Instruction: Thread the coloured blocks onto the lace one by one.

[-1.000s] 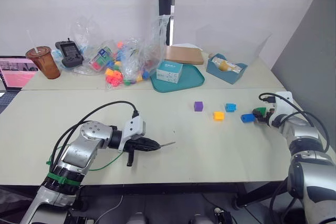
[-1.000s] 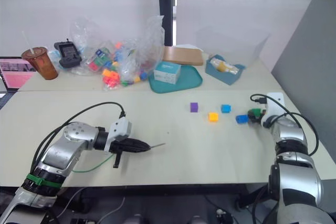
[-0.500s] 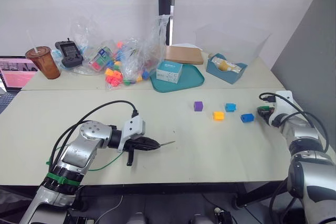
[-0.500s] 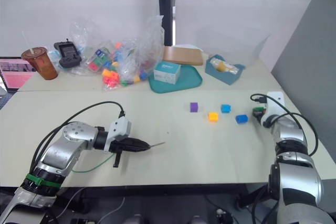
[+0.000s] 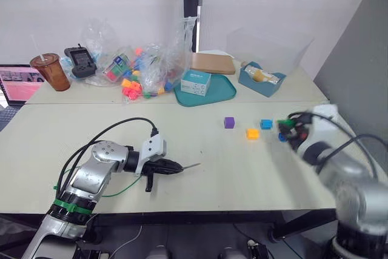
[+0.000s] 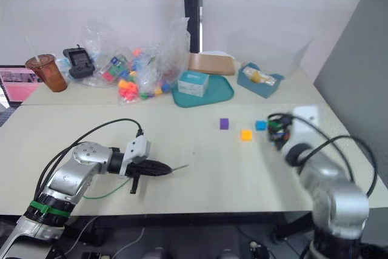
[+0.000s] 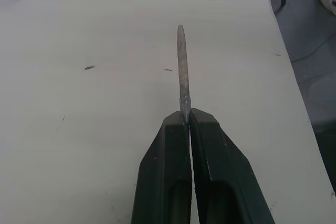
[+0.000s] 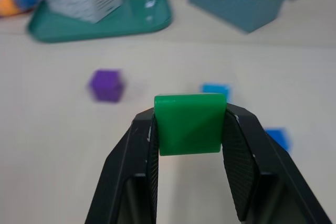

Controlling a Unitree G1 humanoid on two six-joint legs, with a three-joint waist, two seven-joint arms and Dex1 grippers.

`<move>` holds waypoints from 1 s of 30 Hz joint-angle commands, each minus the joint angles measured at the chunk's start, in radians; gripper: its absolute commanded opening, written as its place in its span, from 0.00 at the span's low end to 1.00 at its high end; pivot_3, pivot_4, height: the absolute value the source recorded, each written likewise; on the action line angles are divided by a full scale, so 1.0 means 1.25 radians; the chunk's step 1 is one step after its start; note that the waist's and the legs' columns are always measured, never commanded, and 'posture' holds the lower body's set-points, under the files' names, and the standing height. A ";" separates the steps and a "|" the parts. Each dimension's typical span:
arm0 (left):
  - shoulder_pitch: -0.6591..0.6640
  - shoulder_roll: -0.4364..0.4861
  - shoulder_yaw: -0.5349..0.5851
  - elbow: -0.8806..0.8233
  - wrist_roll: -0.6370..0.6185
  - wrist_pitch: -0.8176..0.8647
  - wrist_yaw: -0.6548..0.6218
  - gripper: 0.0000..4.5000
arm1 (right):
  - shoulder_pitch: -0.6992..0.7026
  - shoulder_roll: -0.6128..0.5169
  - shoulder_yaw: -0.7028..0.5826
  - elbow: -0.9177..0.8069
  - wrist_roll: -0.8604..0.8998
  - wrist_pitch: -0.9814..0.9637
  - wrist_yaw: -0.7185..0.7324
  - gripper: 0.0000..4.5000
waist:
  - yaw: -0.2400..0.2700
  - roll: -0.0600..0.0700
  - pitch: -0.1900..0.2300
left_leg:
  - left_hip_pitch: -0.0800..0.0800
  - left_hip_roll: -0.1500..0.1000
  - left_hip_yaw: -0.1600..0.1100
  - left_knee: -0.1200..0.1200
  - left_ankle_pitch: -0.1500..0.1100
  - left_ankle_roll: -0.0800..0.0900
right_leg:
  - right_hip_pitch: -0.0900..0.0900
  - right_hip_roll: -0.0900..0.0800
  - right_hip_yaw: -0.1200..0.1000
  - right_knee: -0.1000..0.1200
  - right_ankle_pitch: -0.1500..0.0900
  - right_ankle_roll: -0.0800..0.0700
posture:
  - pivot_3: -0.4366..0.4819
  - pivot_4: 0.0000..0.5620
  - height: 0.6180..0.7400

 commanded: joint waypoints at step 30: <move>0.011 0.072 -0.111 -0.242 0.062 0.291 0.146 0.00 | 0.143 -0.145 0.204 0.054 -0.019 -0.259 0.246 0.99 | 0.000 -0.005 -0.001 | -0.005 0.000 0.000 0.001 0.002 0.000 | -0.007 0.000 0.000 0.004 0.000 0.000 | 0.48 0.27 1.00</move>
